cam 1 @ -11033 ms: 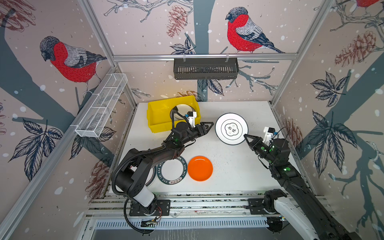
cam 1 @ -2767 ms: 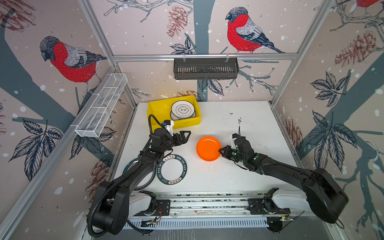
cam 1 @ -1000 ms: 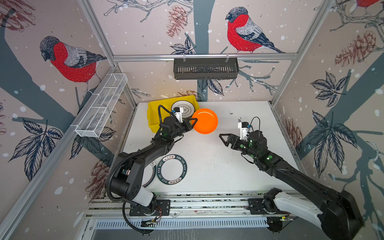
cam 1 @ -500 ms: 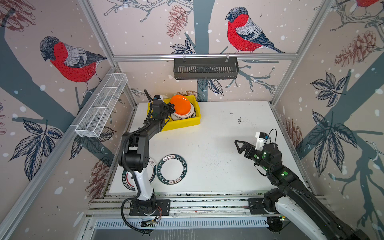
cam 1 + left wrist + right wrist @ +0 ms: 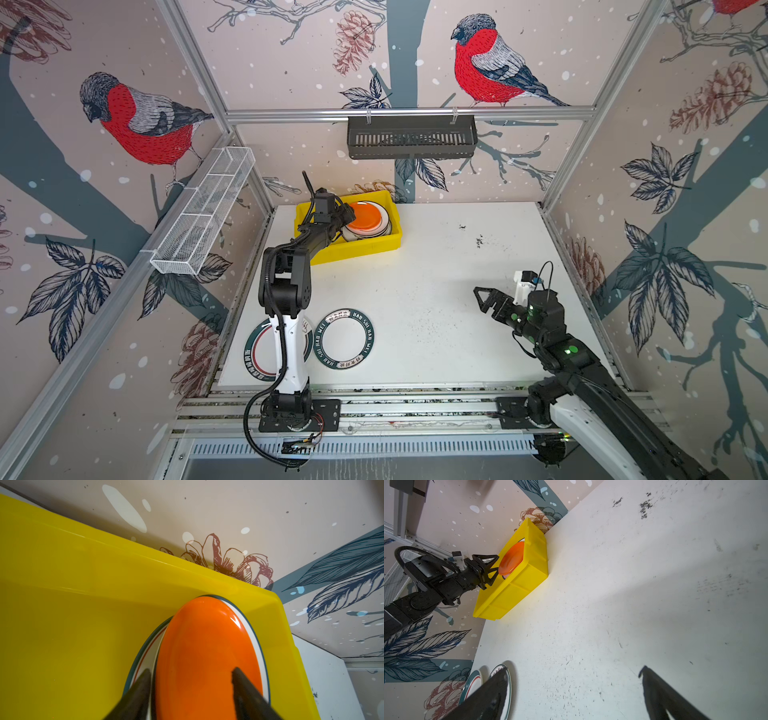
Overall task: Place the plates into the plastic bin on the countertop
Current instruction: 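Lower the orange plate into the yellow bin with the left gripper, then open the left gripper and withdraw it while the right moves to the green-rim plate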
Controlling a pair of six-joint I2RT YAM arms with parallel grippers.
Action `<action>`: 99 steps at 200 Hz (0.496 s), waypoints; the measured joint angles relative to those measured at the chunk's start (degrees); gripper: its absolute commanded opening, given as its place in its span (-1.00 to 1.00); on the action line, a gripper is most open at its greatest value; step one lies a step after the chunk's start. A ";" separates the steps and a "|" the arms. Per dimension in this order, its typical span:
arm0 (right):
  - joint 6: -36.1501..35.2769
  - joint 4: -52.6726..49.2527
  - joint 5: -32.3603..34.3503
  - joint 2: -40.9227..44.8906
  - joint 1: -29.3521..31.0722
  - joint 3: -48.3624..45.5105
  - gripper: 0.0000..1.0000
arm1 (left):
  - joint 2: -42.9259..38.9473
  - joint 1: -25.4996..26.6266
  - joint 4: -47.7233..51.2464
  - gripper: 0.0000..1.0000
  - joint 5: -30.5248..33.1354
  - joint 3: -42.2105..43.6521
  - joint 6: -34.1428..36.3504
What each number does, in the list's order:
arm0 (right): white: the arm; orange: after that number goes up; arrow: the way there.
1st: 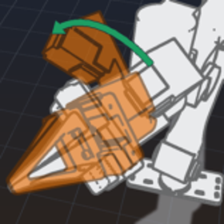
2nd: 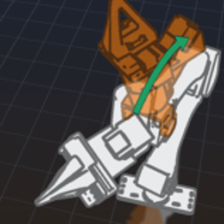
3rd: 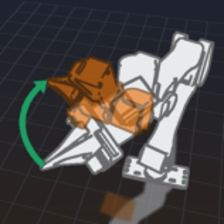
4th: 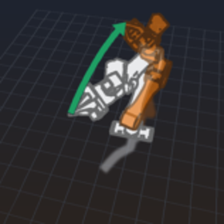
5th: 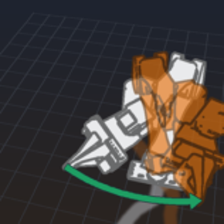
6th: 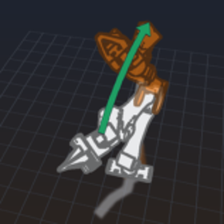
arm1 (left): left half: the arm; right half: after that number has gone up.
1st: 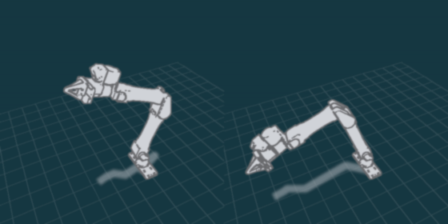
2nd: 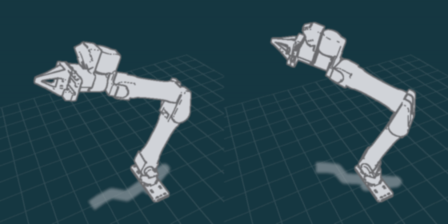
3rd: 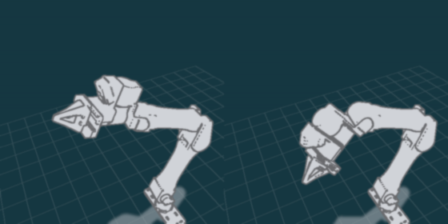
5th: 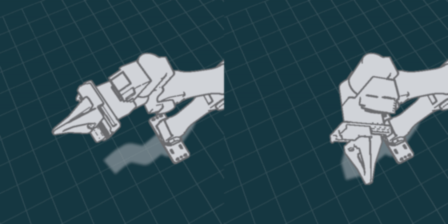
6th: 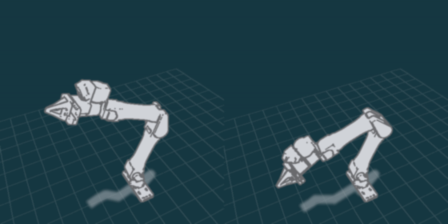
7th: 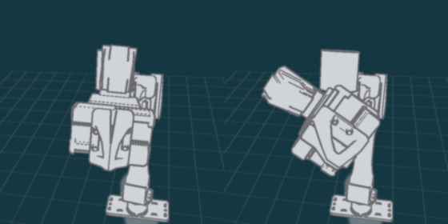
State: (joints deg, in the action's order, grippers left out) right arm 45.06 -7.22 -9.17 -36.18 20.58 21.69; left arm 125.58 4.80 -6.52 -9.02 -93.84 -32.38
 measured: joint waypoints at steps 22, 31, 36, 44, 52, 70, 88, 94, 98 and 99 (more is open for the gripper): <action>0.04 0.39 -1.18 -1.18 0.11 -1.25 0.99 | -1.05 1.29 1.97 0.95 1.31 -0.07 3.74; 0.11 0.42 -1.33 -1.49 0.35 -1.68 1.00 | -1.42 2.25 3.21 0.94 2.29 -0.79 5.64; 0.24 0.44 -1.33 -1.53 0.52 -1.86 0.99 | -1.64 2.71 3.61 0.95 2.84 -1.16 6.43; 0.26 0.46 -1.33 -1.66 0.85 -2.01 0.99 | -1.99 3.41 4.20 0.95 3.56 -1.57 7.54; 0.28 0.44 -1.31 -1.73 1.31 -2.03 1.00 | -2.43 3.78 4.68 0.95 3.80 -1.73 8.72; 0.24 0.42 0.04 -1.79 3.80 -1.68 0.99 | -4.28 3.65 6.16 0.95 5.16 -0.63 9.35; 0.20 0.66 2.82 -3.17 8.81 -0.42 0.99 | -8.98 3.56 6.95 0.95 7.08 4.31 9.66; 0.15 1.05 3.56 -4.11 10.47 -0.04 0.98 | -11.13 3.58 6.91 0.95 7.45 6.47 9.62; 0.02 1.33 3.74 -4.92 11.37 0.15 0.98 | -12.52 3.65 6.99 0.95 7.58 7.85 9.38; 0.00 1.38 3.78 -5.05 11.50 0.17 0.97 | -12.74 3.65 7.02 0.95 7.61 8.07 9.35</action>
State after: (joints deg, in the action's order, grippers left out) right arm 45.06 -5.85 -5.39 -41.23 32.08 21.87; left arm 112.84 8.45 0.49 -1.41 -85.78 -23.03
